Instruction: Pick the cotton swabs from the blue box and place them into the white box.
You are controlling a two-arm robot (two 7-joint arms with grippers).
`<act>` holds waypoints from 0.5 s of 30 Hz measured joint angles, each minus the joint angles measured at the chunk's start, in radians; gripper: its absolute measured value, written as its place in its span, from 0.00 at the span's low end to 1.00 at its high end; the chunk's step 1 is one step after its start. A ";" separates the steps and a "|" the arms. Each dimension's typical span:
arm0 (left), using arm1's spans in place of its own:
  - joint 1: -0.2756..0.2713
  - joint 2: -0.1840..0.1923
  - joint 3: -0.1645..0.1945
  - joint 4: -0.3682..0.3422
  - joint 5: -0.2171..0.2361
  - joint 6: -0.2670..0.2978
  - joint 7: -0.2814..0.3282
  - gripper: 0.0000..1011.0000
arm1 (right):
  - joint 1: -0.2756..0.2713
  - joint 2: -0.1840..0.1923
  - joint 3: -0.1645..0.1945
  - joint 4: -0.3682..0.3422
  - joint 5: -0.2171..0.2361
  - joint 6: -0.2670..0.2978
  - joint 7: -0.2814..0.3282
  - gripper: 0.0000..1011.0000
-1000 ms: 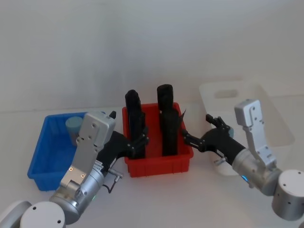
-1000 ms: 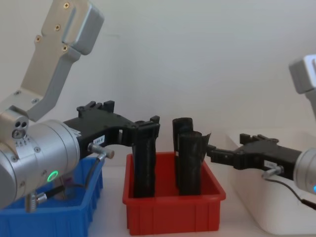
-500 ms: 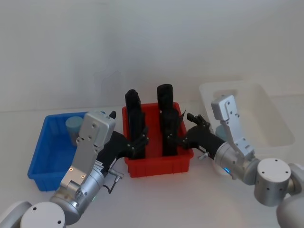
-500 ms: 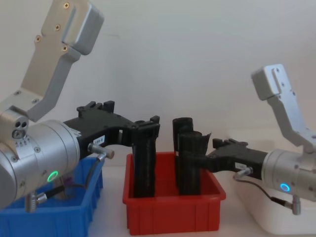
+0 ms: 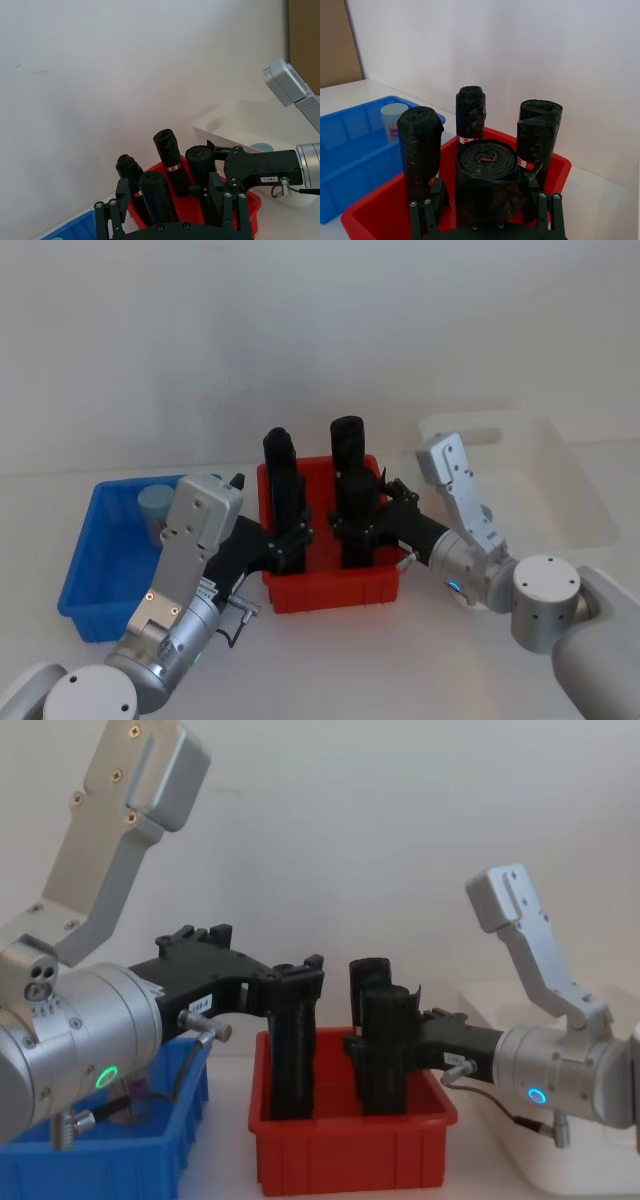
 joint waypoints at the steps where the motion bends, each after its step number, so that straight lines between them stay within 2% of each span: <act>1: 0.000 0.000 0.000 0.000 0.000 0.000 0.000 0.99 | 0.007 -0.003 -0.001 0.009 -0.001 -0.005 0.001 0.99; 4: 0.000 0.000 0.000 0.000 0.000 0.000 0.000 0.99 | 0.044 -0.017 -0.003 0.083 -0.005 -0.030 0.007 0.96; 6: 0.000 0.000 0.000 0.000 0.000 0.000 0.000 0.99 | 0.057 -0.022 -0.004 0.108 -0.006 -0.041 0.011 0.95; 15: 0.000 0.000 0.000 0.000 0.000 0.000 0.000 0.99 | 0.122 -0.046 -0.005 0.230 -0.008 -0.097 0.031 0.68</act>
